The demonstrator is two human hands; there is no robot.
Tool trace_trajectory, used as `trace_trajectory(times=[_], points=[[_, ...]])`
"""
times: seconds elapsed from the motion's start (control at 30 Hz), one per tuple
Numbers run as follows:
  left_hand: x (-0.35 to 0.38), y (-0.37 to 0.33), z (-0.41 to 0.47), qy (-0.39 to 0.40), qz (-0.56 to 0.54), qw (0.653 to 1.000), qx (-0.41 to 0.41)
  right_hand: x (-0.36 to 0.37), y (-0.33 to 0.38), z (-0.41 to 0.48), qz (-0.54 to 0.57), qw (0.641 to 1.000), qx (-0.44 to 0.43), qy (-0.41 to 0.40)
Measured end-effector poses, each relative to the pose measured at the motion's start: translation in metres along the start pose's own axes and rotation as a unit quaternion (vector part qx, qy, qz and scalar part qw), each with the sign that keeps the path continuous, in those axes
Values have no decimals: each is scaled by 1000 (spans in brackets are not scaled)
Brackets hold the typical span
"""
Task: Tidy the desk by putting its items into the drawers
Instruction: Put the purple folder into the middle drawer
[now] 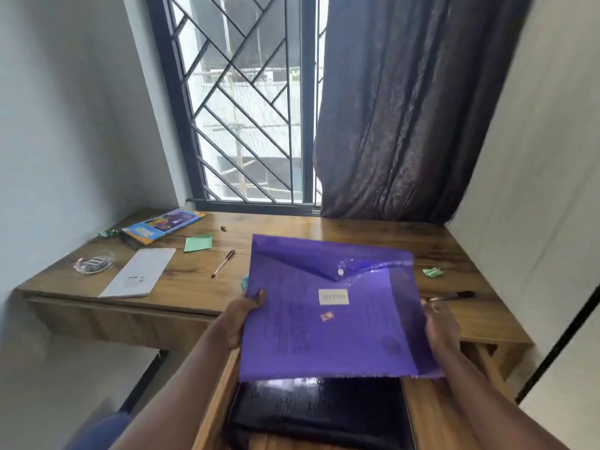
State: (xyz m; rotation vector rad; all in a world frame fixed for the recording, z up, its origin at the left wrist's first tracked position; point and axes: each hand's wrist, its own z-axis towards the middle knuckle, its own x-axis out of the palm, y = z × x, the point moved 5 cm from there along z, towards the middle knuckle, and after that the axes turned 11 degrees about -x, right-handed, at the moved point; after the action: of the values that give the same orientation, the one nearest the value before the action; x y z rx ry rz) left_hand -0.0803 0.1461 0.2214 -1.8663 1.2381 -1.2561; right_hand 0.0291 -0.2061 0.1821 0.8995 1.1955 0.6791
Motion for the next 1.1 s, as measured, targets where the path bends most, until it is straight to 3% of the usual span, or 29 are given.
trace_trajectory(times=[0.07, 0.33, 0.6, 0.67, 0.77, 0.9, 1.0, 1.1], points=[[-16, 28, 2, 1, 23, 999, -46, 8, -29, -21, -30, 999, 14, 39], [-64, 116, 2, -51, 30, 987, -150, 8, -82, -99, -100, 991, 61, 66], [-92, 151, 9, -231, 220, 937, -144, 15, -91, -148, -147, 979, 87, 110], [-93, 150, 15, -260, 320, 900, -140, 16, -81, -149, -146, 977, 75, 137], [-87, 137, 25, -282, 497, 808, -146, 28, -73, -146, -142, 963, 53, 225], [-82, 126, 47, -277, 594, 741, -145, 59, -87, -128, -91, 954, 57, 281], [-73, 131, 57, -251, 643, 707, -155, 72, -91, -120, -127, 936, 44, 326], [-60, 151, 55, -153, 707, 666, -181, 79, -94, -126, -226, 888, -1, 401]])
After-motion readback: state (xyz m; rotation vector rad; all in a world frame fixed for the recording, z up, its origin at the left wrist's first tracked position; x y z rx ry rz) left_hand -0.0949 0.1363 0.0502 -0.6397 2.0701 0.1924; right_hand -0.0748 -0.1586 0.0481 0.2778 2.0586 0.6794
